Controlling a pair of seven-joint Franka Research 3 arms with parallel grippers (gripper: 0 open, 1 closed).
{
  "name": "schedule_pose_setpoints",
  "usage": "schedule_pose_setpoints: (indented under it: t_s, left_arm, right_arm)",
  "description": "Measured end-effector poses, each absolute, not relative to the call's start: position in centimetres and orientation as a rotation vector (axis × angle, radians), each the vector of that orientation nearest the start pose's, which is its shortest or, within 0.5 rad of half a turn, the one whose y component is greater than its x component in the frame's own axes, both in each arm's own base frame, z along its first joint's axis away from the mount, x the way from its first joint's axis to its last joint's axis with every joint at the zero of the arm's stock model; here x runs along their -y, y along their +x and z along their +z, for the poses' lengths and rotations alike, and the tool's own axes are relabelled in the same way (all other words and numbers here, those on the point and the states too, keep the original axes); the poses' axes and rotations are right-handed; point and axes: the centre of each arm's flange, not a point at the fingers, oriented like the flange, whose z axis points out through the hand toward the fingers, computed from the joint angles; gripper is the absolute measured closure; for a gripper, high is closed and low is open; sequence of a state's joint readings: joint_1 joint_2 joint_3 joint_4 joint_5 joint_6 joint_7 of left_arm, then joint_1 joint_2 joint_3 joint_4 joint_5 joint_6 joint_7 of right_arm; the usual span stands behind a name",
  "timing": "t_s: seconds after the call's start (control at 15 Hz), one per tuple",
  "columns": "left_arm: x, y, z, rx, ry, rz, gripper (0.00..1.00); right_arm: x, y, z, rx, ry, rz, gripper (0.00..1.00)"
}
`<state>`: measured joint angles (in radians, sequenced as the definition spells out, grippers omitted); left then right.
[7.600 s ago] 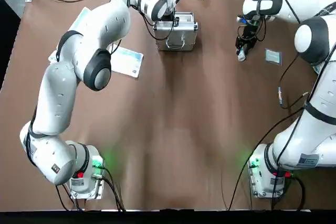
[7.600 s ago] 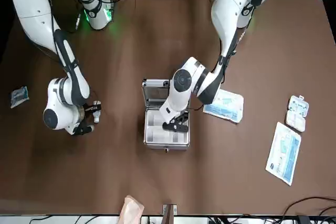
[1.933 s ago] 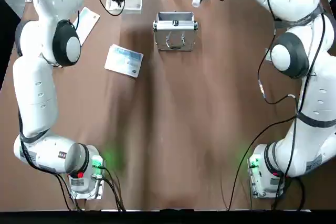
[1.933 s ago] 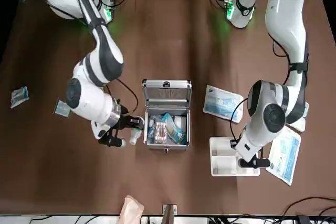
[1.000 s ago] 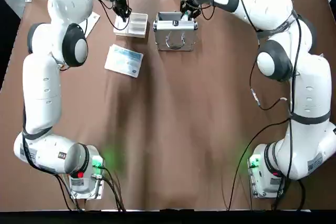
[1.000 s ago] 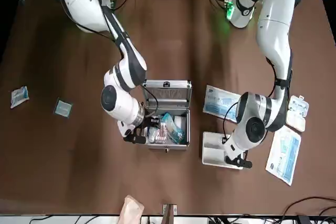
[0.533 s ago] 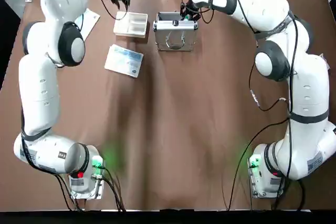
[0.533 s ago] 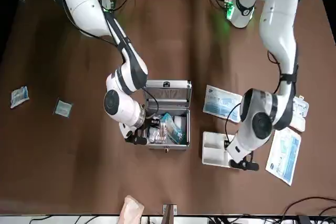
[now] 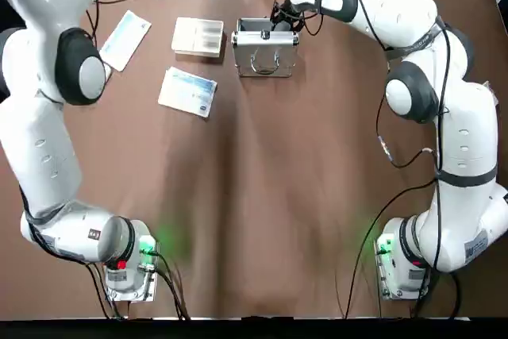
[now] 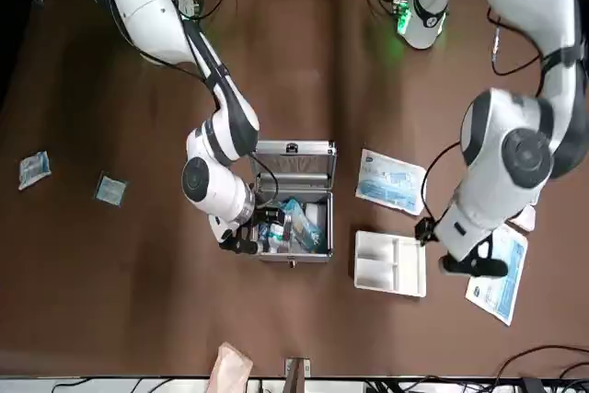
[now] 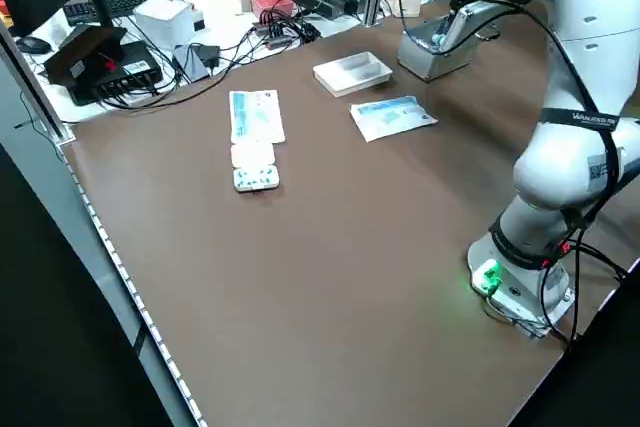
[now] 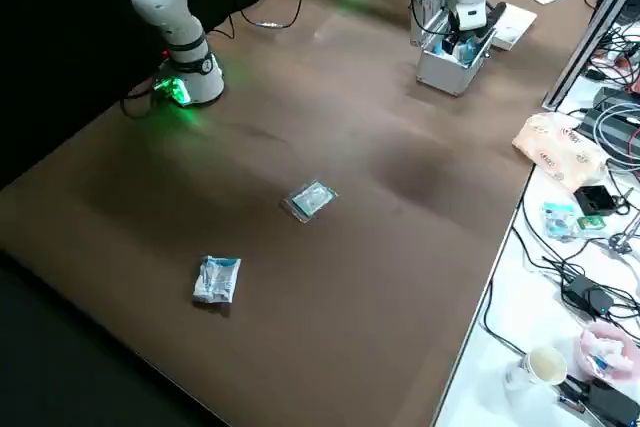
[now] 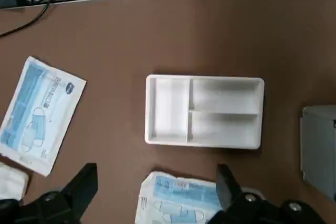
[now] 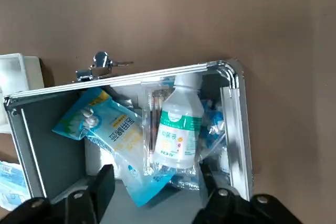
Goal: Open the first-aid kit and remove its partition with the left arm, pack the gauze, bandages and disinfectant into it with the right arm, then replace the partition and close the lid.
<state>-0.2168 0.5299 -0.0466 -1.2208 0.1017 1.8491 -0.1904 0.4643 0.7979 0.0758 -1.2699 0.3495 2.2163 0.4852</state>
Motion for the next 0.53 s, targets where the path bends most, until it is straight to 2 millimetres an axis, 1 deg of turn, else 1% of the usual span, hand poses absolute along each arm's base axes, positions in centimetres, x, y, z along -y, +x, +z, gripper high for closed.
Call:
schedule_pose_setpoints:
  t_s: [0.2, 0.33, 0.4, 0.47, 0.53]
  left_arm:
    - [16.7, 68.3, 52.1, -0.127, -3.077, -0.168, 0.00]
    - [16.3, 66.9, 55.0, -0.123, -3.075, -0.168, 0.00]
    - [16.2, 66.2, 56.3, -0.122, -3.074, -0.172, 0.00]
    - [16.0, 65.5, 57.5, -0.121, -3.073, -0.175, 0.00]
    - [15.9, 64.8, 58.7, -0.121, -3.073, -0.177, 0.00]
  right_arm:
    - [-38.9, 65.9, 29.6, -0.228, -2.757, 0.054, 0.25]
    - [-38.3, 66.3, 29.9, -0.241, -2.756, 0.043, 0.23]
    - [-37.7, 66.7, 30.3, -0.255, -2.756, 0.036, 0.21]
    - [-36.9, 67.1, 30.8, -0.272, -2.755, 0.027, 0.14]
    - [-36.0, 67.7, 31.5, -0.289, -2.753, 0.023, 0.11]
